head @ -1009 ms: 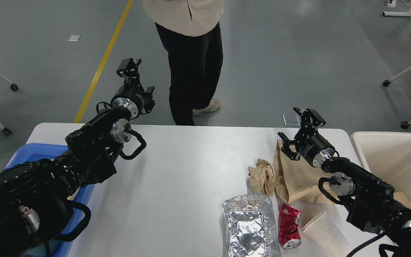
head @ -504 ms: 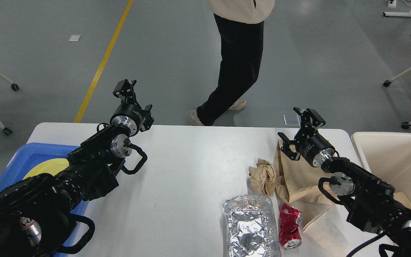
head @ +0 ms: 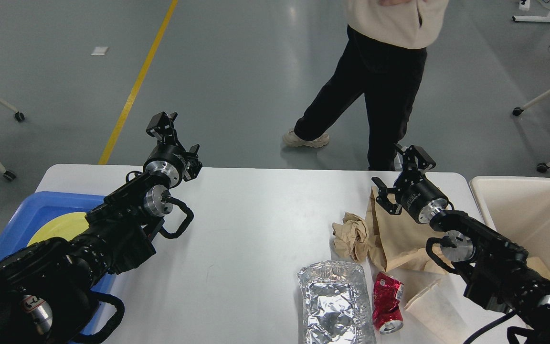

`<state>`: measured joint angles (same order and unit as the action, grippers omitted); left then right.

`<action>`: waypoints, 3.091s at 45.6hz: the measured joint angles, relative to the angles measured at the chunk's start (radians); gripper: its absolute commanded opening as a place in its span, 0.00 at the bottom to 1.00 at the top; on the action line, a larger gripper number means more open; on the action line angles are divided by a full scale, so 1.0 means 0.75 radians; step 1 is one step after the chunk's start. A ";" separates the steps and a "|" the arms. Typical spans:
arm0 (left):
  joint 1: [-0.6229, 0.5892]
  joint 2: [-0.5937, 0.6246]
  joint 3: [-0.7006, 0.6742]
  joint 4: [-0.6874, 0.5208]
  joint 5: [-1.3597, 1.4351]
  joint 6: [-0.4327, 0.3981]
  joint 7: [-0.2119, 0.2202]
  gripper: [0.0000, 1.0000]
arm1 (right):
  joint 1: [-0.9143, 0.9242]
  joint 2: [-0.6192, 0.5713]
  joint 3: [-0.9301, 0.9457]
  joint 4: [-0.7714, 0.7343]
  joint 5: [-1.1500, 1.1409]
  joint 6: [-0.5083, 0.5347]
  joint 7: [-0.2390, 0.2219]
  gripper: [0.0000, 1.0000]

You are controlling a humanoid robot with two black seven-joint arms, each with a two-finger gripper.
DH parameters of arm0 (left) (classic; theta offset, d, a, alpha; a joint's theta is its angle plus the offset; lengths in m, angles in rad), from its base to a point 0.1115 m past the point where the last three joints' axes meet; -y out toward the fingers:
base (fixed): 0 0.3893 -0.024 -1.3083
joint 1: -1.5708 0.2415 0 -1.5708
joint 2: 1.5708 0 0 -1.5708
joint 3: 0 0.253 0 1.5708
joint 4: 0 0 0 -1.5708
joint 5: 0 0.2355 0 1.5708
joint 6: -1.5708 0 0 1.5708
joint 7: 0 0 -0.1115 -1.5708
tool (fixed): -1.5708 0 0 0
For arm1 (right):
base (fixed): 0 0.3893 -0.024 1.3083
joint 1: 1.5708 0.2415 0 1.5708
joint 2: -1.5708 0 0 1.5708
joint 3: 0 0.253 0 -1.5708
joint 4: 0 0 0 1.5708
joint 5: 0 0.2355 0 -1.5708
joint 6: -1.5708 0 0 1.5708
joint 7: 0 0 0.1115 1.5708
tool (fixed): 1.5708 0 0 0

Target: Tidy desktop

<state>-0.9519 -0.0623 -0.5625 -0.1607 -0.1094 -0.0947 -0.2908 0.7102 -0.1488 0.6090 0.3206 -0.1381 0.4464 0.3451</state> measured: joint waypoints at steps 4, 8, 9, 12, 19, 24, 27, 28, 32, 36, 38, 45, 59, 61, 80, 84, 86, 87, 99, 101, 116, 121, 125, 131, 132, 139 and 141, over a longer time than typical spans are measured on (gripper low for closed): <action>0.006 0.013 0.001 0.000 0.002 -0.001 -0.011 0.96 | 0.000 0.000 0.000 0.000 0.000 0.000 0.000 1.00; 0.010 0.035 0.004 0.000 0.003 -0.005 -0.018 0.96 | 0.000 0.000 0.000 0.000 0.000 0.000 0.000 1.00; 0.011 0.041 0.005 0.000 0.003 -0.006 -0.018 0.96 | 0.000 0.000 0.000 0.000 0.000 0.000 0.000 1.00; 0.012 0.060 0.008 0.001 0.005 -0.007 -0.019 0.96 | 0.000 0.000 0.000 0.000 0.000 0.000 0.000 1.00; 0.023 0.072 0.022 0.001 0.011 -0.024 -0.019 0.96 | 0.000 0.000 0.000 0.000 0.000 0.000 0.000 1.00; 0.027 0.072 0.025 -0.001 0.012 -0.032 -0.019 0.96 | 0.000 0.000 0.000 0.000 0.000 0.000 0.000 1.00; 0.028 0.073 0.025 -0.003 0.013 -0.040 -0.019 0.96 | 0.000 0.000 0.000 0.000 0.000 0.000 0.000 1.00; 0.029 0.074 0.025 -0.003 0.013 -0.045 -0.019 0.96 | 0.000 0.000 0.000 0.000 0.000 0.000 0.000 1.00; 0.040 0.080 0.024 -0.004 0.013 -0.076 -0.022 0.96 | 0.000 0.000 0.000 0.000 0.000 0.000 0.000 1.00; 0.052 0.097 0.023 -0.005 0.013 -0.119 -0.053 0.96 | 0.000 0.000 0.000 0.000 0.000 0.000 0.000 1.00; 0.055 0.111 0.022 -0.005 0.013 -0.139 -0.090 0.96 | 0.000 0.000 0.000 0.000 0.000 0.000 0.000 1.00; 0.056 0.119 0.022 -0.004 0.013 -0.149 -0.150 0.96 | 0.000 0.000 0.000 0.000 0.000 0.000 0.000 1.00; 0.056 0.119 0.022 -0.003 0.013 -0.152 -0.158 0.96 | 0.000 0.000 0.000 0.000 0.000 0.000 0.000 1.00; 0.056 0.118 0.022 -0.003 0.013 -0.152 -0.158 0.96 | 0.000 0.000 0.000 0.000 0.000 0.000 0.000 1.00; 0.056 0.116 0.020 -0.003 0.013 -0.153 -0.160 0.96 | 0.000 0.000 0.000 0.000 0.000 0.000 0.000 1.00; 0.056 0.116 0.020 -0.003 0.013 -0.153 -0.160 0.96 | 0.000 0.000 0.000 0.000 0.000 0.000 0.000 1.00; 0.056 0.117 0.020 -0.003 0.013 -0.153 -0.160 0.96 | 0.000 0.000 0.000 0.000 0.000 0.000 0.000 1.00; 0.056 0.117 0.020 -0.003 0.013 -0.153 -0.160 0.96 | 0.000 0.000 0.000 0.000 0.000 0.000 0.000 1.00; 0.056 0.118 0.022 -0.003 0.013 -0.153 -0.159 0.96 | 0.000 0.000 0.000 0.000 0.000 0.000 0.000 1.00; 0.056 0.118 0.021 -0.003 0.013 -0.153 -0.159 0.96 | 0.000 0.000 0.000 0.000 0.000 0.000 0.000 1.00; 0.056 0.116 0.021 -0.004 0.013 -0.152 -0.159 0.96 | 0.000 0.000 0.000 0.000 0.000 0.000 0.000 1.00; 0.056 0.116 0.021 -0.004 0.013 -0.152 -0.159 0.96 | 0.000 0.000 0.000 0.000 0.000 0.000 0.000 1.00; 0.056 0.116 0.021 -0.004 0.013 -0.152 -0.160 0.96 | 0.000 0.000 0.000 0.000 0.000 0.000 0.000 1.00; 0.056 0.116 0.021 -0.003 0.013 -0.152 -0.160 0.96 | 0.000 0.000 0.000 0.000 0.000 0.000 0.000 1.00; 0.056 0.117 0.021 -0.003 0.013 -0.152 -0.160 0.96 | 0.000 0.000 0.000 0.000 0.000 0.000 0.000 1.00; 0.056 0.117 0.021 -0.003 0.013 -0.152 -0.160 0.96 | 0.000 0.001 0.000 0.000 0.000 0.000 0.000 1.00; 0.056 0.117 0.021 -0.003 0.013 -0.152 -0.159 0.96 | 0.000 0.001 0.000 0.000 0.000 0.000 0.000 1.00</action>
<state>-0.9096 0.0253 -0.5467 -0.1630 -0.0997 -0.2089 -0.4103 0.7102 -0.1478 0.6090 0.3206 -0.1380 0.4464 0.3451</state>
